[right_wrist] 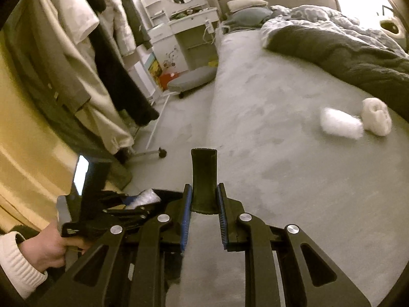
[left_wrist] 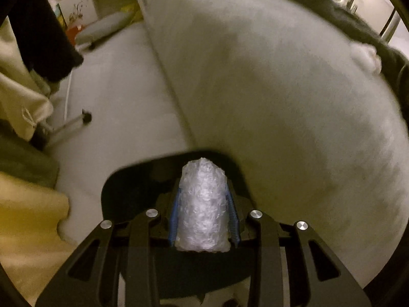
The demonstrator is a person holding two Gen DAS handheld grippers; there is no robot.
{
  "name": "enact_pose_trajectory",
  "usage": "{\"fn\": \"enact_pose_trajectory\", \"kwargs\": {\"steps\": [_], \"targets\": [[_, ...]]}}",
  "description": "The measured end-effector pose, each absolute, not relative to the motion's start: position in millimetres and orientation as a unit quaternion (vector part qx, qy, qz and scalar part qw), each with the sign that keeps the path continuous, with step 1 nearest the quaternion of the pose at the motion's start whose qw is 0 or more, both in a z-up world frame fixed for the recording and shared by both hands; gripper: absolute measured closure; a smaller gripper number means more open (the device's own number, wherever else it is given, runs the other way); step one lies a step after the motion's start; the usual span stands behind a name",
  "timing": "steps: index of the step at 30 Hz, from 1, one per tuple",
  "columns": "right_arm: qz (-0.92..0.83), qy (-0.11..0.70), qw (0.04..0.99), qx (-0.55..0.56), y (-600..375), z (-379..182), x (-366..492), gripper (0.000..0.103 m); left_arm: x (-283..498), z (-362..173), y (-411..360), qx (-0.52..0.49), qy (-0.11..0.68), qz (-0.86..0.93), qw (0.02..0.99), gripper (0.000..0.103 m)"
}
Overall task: Collect trash
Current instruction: 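Carry the bubble-wrap roll over the bin with the left tool while the right tool holds the black piece, then open the left tool to drop the bubble-wrap roll into the bin, then move both tools back toward the white towel roll and bubble-wrap bag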
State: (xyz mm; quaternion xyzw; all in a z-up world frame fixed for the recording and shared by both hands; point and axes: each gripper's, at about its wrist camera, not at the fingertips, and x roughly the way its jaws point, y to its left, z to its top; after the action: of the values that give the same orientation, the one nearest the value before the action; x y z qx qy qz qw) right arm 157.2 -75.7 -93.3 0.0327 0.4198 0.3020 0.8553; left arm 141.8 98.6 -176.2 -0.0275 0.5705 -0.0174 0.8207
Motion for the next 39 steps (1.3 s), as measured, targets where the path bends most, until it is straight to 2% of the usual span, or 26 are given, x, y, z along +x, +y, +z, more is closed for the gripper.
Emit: {"fn": "enact_pose_trajectory", "kwargs": {"steps": [12,14,16,17,21,27,29,33,39], "targets": [[0.349,0.458,0.818,-0.02,-1,-123,130,0.083,104,-217,131,-0.044,0.628,-0.013,0.777,0.065],[0.35,0.465,0.812,-0.025,8,-131,129,0.083,98,-216,139,-0.051,0.625,-0.014,0.778,0.061],[0.351,0.473,0.808,-0.022,15,-136,131,0.083,97,-213,147,-0.06,0.62,-0.015,0.782,0.047],[0.351,0.477,0.806,-0.022,17,-139,132,0.083,95,-211,150,-0.062,0.617,-0.015,0.784,0.045],[0.353,0.49,0.797,-0.033,27,-151,135,0.083,85,-204,166,-0.074,0.604,-0.013,0.794,0.036],[0.355,0.504,0.786,-0.052,46,-166,133,0.083,68,-193,193,-0.073,0.583,-0.004,0.809,0.033],[0.355,0.509,0.781,-0.06,54,-172,132,0.083,63,-186,196,-0.064,0.576,-0.002,0.815,0.033],[0.356,0.52,0.773,-0.07,67,-182,132,0.083,54,-166,202,-0.056,0.544,-0.002,0.837,0.043],[0.346,0.542,0.76,-0.093,79,-204,129,0.083,43,-126,221,-0.073,0.486,0.01,0.871,0.049]]}}
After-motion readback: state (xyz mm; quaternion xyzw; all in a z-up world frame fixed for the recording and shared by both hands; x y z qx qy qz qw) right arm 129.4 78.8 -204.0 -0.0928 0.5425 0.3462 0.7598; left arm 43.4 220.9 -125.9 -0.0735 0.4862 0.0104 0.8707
